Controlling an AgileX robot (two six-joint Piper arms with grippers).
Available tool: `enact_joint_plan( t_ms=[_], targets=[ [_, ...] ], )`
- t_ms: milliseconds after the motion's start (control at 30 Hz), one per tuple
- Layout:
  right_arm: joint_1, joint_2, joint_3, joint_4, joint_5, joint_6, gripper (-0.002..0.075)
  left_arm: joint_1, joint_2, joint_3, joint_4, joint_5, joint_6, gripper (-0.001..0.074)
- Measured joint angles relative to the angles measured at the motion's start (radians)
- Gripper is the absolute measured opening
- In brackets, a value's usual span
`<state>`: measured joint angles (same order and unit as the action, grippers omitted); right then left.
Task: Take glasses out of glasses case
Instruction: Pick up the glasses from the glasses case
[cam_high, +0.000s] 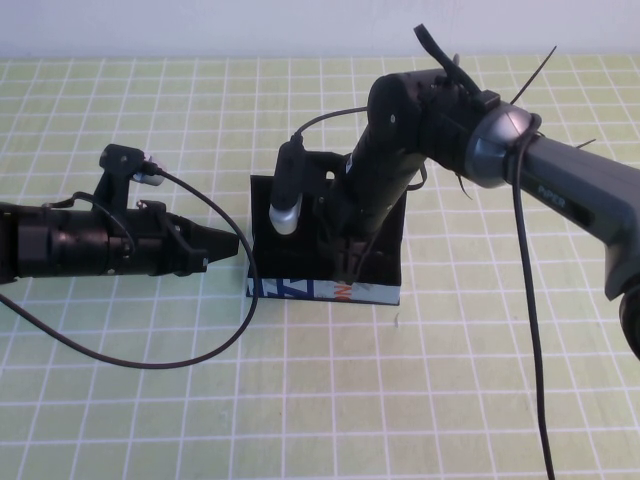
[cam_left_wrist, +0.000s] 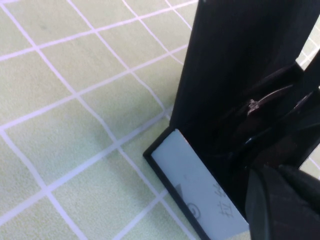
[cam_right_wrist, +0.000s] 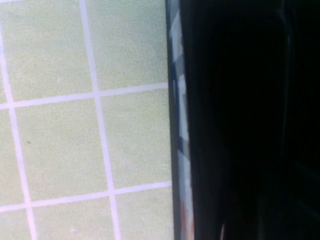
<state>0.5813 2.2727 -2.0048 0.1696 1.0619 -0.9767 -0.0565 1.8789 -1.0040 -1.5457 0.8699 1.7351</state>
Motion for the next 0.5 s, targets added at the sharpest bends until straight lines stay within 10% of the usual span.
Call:
enact_joint_plan(
  t_ms=[500],
  targets=[
    [0.000,-0.096,0.002,-0.036,0.014,0.147,0.0006,0.000,0.000,0.000,0.000,0.028,0.000,-0.0004]
  ],
)
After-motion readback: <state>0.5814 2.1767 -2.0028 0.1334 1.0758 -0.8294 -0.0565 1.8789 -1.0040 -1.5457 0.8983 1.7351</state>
